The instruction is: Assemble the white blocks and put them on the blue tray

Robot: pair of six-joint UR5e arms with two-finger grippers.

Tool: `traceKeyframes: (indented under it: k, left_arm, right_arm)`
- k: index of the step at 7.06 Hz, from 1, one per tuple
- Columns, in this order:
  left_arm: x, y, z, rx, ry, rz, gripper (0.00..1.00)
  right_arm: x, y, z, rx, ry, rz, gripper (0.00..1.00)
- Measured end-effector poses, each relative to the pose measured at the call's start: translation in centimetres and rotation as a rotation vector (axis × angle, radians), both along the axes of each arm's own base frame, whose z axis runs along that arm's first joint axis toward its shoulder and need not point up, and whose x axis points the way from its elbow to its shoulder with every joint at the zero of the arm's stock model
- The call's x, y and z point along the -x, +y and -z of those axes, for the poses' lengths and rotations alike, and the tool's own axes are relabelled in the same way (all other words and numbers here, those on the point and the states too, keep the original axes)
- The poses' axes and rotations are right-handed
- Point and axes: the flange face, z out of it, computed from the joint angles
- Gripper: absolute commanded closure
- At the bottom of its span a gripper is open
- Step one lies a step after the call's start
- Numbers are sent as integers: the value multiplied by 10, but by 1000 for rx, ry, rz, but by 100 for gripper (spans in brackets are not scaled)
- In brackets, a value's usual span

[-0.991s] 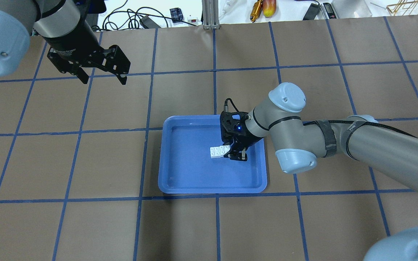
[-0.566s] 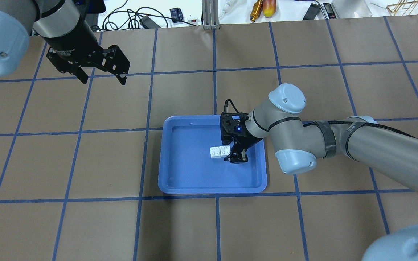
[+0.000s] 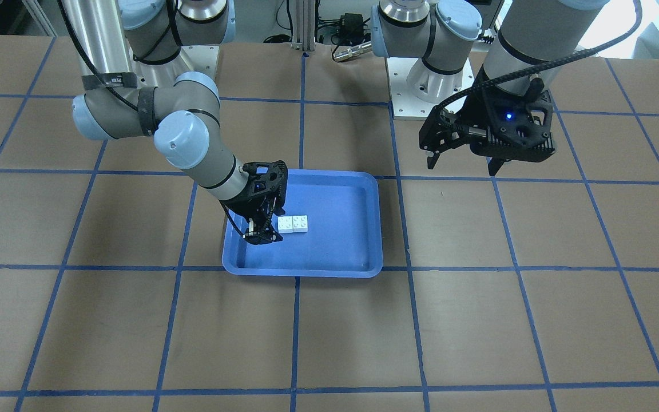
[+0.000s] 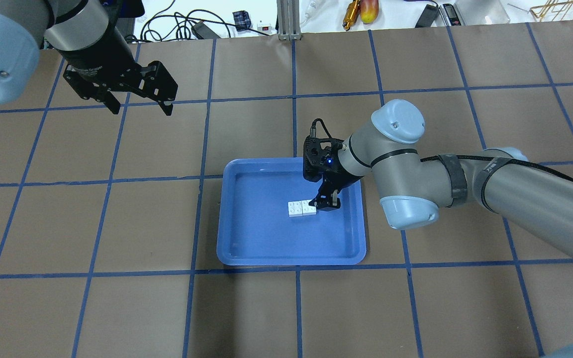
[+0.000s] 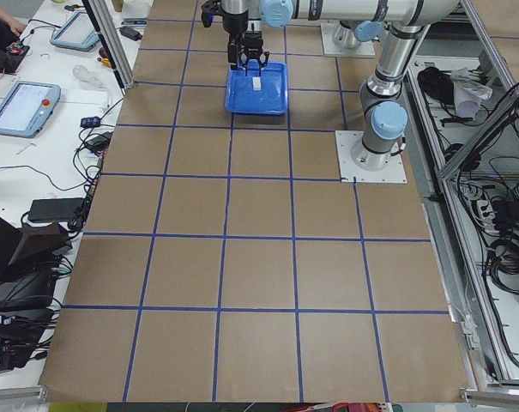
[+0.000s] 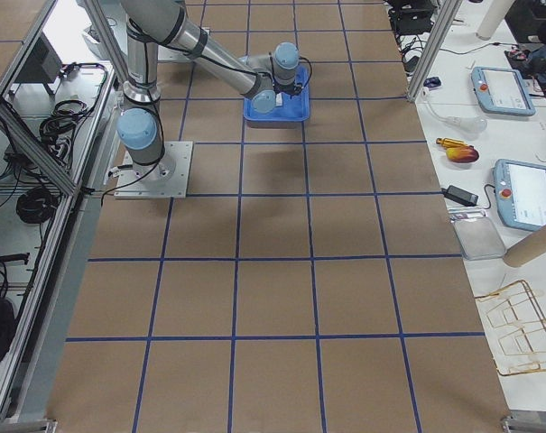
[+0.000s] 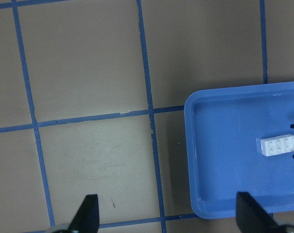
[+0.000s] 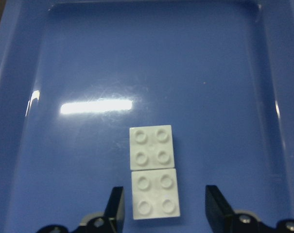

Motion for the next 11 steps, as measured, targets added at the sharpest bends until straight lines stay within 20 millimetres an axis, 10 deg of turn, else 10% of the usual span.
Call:
traceKeyframes:
  k: [6, 11]
  left_arm:
    - [0, -2, -2, 6, 0, -7, 0]
    - [0, -3, -2, 4, -4, -9, 0]
  right_arm:
    - [13, -45, -135, -134, 52, 292, 10]
    - [71, -66, -246, -204, 158, 618, 0]
